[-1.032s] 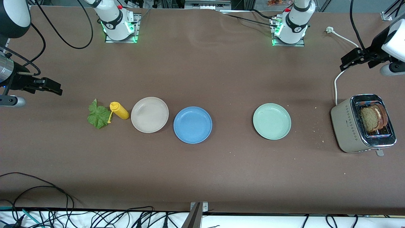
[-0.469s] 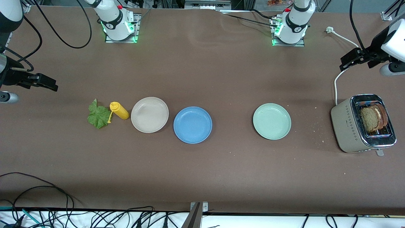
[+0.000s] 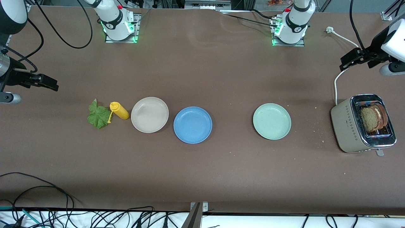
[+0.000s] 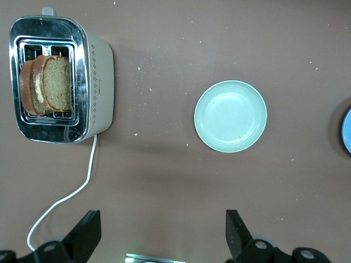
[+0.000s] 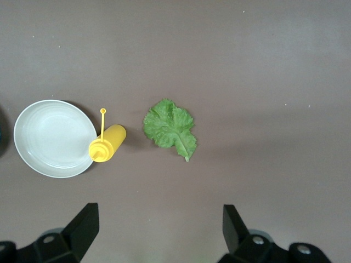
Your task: Make sandwich in blue plate with both arms
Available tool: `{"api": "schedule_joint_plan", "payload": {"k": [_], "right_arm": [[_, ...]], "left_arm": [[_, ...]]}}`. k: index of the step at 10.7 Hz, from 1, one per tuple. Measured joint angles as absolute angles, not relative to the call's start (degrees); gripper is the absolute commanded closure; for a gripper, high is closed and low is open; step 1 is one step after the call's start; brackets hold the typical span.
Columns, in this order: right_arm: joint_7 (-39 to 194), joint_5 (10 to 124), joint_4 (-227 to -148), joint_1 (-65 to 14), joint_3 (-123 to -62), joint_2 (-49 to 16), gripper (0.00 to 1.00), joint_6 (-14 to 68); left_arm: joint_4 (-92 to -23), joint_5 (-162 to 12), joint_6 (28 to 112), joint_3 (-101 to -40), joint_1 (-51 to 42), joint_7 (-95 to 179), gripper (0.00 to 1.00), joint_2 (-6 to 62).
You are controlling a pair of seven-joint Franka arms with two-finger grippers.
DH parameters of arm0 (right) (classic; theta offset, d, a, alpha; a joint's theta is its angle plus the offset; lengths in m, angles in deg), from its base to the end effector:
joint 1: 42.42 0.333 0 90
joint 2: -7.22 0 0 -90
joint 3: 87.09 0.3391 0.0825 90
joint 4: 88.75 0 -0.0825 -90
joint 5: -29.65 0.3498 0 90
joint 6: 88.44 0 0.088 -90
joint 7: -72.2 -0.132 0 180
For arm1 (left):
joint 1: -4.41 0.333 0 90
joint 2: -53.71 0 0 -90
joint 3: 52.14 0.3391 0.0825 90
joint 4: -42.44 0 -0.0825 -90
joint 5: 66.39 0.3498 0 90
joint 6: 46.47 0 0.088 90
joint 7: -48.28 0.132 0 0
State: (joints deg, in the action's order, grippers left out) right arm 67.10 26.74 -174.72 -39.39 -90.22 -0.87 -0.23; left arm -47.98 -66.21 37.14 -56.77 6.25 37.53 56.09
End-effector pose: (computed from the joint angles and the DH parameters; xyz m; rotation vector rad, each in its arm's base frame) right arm 0.5582 -0.0057 0.5747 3.0718 -0.1377 -0.1527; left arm 0.4921 -0.0245 0.6312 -3.1162 -0.2175 0.1190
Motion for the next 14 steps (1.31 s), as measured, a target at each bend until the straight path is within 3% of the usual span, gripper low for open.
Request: {"api": "schedule_joint_plan", "payload": {"k": [14], "right_arm": [[65.0,27.2,-174.7,-39.0,-90.4,-0.7,0.0,0.7]], "left_arm": [[-48.0,-66.2,37.1,-56.8,6.2,37.5,0.0,56.1]]}}
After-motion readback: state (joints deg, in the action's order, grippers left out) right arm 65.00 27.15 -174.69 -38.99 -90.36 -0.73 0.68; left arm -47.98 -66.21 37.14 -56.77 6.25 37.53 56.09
